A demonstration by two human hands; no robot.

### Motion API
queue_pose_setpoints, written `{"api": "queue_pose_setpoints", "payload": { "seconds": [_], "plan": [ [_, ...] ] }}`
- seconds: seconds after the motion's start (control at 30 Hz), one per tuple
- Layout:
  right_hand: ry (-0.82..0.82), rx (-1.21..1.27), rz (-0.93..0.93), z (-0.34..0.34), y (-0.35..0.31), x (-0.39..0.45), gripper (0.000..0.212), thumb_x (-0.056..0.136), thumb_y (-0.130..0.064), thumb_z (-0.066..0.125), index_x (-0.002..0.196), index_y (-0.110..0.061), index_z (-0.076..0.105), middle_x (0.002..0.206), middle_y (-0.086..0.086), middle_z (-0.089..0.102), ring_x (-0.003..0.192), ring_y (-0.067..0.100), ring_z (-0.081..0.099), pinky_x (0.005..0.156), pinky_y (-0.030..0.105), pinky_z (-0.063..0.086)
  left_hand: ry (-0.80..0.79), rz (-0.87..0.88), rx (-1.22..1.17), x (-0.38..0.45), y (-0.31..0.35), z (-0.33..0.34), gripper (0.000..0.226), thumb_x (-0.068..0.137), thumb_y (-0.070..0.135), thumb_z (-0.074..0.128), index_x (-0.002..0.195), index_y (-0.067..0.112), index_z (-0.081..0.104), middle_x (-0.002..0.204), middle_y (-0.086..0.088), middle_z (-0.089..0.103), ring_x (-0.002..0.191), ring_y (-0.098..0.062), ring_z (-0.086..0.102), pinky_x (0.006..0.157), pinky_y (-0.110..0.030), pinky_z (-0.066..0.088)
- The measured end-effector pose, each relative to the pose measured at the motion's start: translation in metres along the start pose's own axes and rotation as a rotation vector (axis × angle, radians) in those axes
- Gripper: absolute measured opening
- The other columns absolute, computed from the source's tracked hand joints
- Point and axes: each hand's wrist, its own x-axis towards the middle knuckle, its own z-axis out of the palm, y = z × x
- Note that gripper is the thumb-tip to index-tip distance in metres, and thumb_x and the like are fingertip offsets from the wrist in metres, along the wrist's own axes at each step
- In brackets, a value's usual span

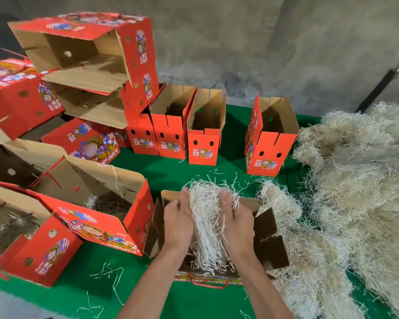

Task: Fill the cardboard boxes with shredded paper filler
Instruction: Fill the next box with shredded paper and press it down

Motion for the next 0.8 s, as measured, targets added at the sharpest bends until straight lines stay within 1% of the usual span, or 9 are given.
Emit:
{"api": "queue_pose_setpoints", "payload": {
  "seconds": [0.07,0.2,0.33,0.4,0.43,0.47,0.53,0.7,0.8],
  "plan": [
    [0.007,0.048,0.053,0.001,0.003,0.003,0.066,0.103,-0.052,0.044,0.064,0.001,0.05,0.049,0.015,0.048,0.045,0.015,0.038,0.043,0.034,0.031,-0.158,0.056,0.006,-0.012,-0.005,0.009,0.055,0.104,0.052,0.034,0.081,0.01,0.061,0.063,-0.005,0.056,0.053,-0.006,0.046,0.05,-0.021,0.046],
    [0.001,0.055,0.009,-0.011,0.002,0.005,0.059,0.105,-0.051,0.041,0.058,-0.016,0.04,0.042,-0.003,0.031,0.038,0.017,0.023,0.038,0.033,0.021,0.032,0.108,0.146,0.003,0.002,-0.002,0.057,0.101,0.057,0.04,0.059,0.019,0.037,0.047,0.008,0.032,0.043,-0.012,0.028,0.047,-0.028,0.029],
    [0.073,0.066,0.041,-0.008,0.0,0.004,0.055,0.104,-0.05,0.043,0.059,-0.019,0.036,0.042,-0.009,0.032,0.037,0.01,0.026,0.038,0.025,0.023,-0.146,0.137,0.08,-0.004,0.002,0.002,0.056,0.102,0.052,0.041,0.061,0.018,0.056,0.052,0.004,0.054,0.046,-0.014,0.049,0.048,-0.028,0.043],
    [0.064,0.088,0.067,-0.016,0.003,0.006,0.048,0.103,-0.051,0.044,0.064,-0.025,0.033,0.042,-0.008,0.032,0.035,0.01,0.025,0.037,0.022,0.023,-0.022,0.121,0.11,0.004,0.005,-0.006,0.063,0.1,0.056,0.047,0.046,0.025,0.04,0.042,0.011,0.033,0.038,-0.011,0.028,0.039,-0.023,0.025],
    [0.069,0.089,0.071,-0.015,0.003,0.007,0.061,0.103,-0.051,0.043,0.06,-0.008,0.044,0.042,-0.007,0.032,0.036,0.012,0.025,0.038,0.024,0.025,0.057,0.131,0.125,0.009,0.005,-0.009,0.067,0.1,0.054,0.048,0.041,0.025,0.034,0.04,0.013,0.026,0.038,-0.01,0.022,0.039,-0.024,0.021],
    [0.071,0.067,0.104,-0.012,0.003,0.006,0.065,0.103,-0.051,0.043,0.075,0.007,0.043,0.043,-0.006,0.031,0.038,0.013,0.025,0.04,0.027,0.028,0.083,0.15,0.128,0.011,0.003,-0.008,0.069,0.102,0.05,0.048,0.039,0.024,0.034,0.039,0.013,0.025,0.038,-0.009,0.021,0.038,-0.023,0.021],
    [0.084,0.095,0.169,-0.01,0.003,0.004,0.049,0.103,-0.046,0.045,0.066,-0.015,0.042,0.045,-0.007,0.034,0.04,0.014,0.025,0.041,0.033,0.029,0.007,0.165,0.122,0.01,-0.005,-0.004,0.065,0.105,0.035,0.047,0.042,0.019,0.047,0.038,0.013,0.034,0.035,-0.005,0.025,0.036,-0.018,0.023],
    [0.061,0.098,0.171,-0.02,0.008,0.01,0.05,0.101,-0.053,0.045,0.07,-0.015,0.039,0.038,-0.01,0.031,0.032,0.011,0.025,0.037,0.019,0.022,0.148,0.028,0.112,0.029,-0.002,-0.016,0.07,0.099,0.05,0.054,0.038,0.023,0.031,0.039,0.01,0.026,0.036,-0.011,0.022,0.038,-0.025,0.021],
    [0.071,0.101,0.149,-0.023,0.011,0.006,0.055,0.102,-0.051,0.045,0.064,-0.012,0.039,0.042,-0.006,0.031,0.038,0.016,0.027,0.039,0.024,0.025,0.044,-0.022,0.099,0.023,-0.013,-0.014,0.059,0.102,0.045,0.05,0.047,0.026,0.038,0.043,0.01,0.027,0.035,-0.009,0.021,0.037,-0.023,0.017]
  ]
}}
